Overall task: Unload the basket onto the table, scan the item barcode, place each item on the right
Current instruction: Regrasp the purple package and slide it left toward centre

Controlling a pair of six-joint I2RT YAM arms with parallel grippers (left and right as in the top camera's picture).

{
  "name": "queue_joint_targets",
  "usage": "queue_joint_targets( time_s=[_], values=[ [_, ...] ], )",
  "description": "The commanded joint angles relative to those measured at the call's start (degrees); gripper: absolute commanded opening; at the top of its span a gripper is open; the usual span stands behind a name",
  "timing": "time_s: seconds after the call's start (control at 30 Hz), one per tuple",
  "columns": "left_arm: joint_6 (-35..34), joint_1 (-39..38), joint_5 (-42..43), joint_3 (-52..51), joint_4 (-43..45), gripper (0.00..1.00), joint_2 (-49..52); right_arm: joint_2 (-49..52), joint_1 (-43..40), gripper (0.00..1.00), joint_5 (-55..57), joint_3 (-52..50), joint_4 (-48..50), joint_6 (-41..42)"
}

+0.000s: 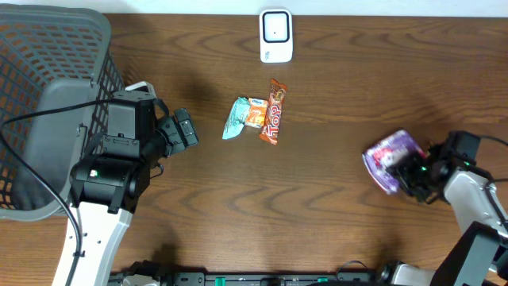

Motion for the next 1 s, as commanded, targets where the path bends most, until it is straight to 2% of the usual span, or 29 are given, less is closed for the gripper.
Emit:
queue_joint_targets(
  time_s=[0.0,0.13,0.27,0.5,0.67,0.73,0.87,0.9,0.97],
  values=[
    [0.7,0.2,-0.3,0.4,0.0,0.98,0.1,0.3,7.5,0.28,-5.7,2.3,4.3,1.7],
    [0.7,0.2,-0.3,0.4,0.0,0.98,0.1,1.8,15.3,0.3,-5.7,9.1,5.4,1.7],
    [0.7,0.2,-0.3,0.4,0.0,0.98,0.1,6.8,20.9,0.28,-5.7,19.2,2.1,0.4],
    [0.7,0.2,-0.3,0.4,0.0,0.98,0.1,15.5,22.4,0.29,-4.7,34.2,-13.6,-4.1],
    [0.7,0.2,-0.3,0.4,0.0,0.98,0.1,16.5,22.1,0.47,1.1,34.9,-24.1,-9.8],
    [0.7,0.2,-0.3,0.4,0.0,0.98,0.1,16.9,22.0,0.48,4.7,34.1,-26.9,-10.3],
    [0.7,0.2,-0.3,0.4,0.0,0.98,0.1,17.0,21.9,0.49,4.8,30.2,-24.7,-10.3],
    [0.8,0.2,-0.3,0.4,0.0,0.98,0.1,17.0,21.8,0.57,4.8,29.1,-23.6,-10.3],
    [0.8,0.2,-0.3,0.4,0.0,0.98,0.1,17.0,21.8,0.63,3.3,26.4,-19.6,-10.4]
  ],
)
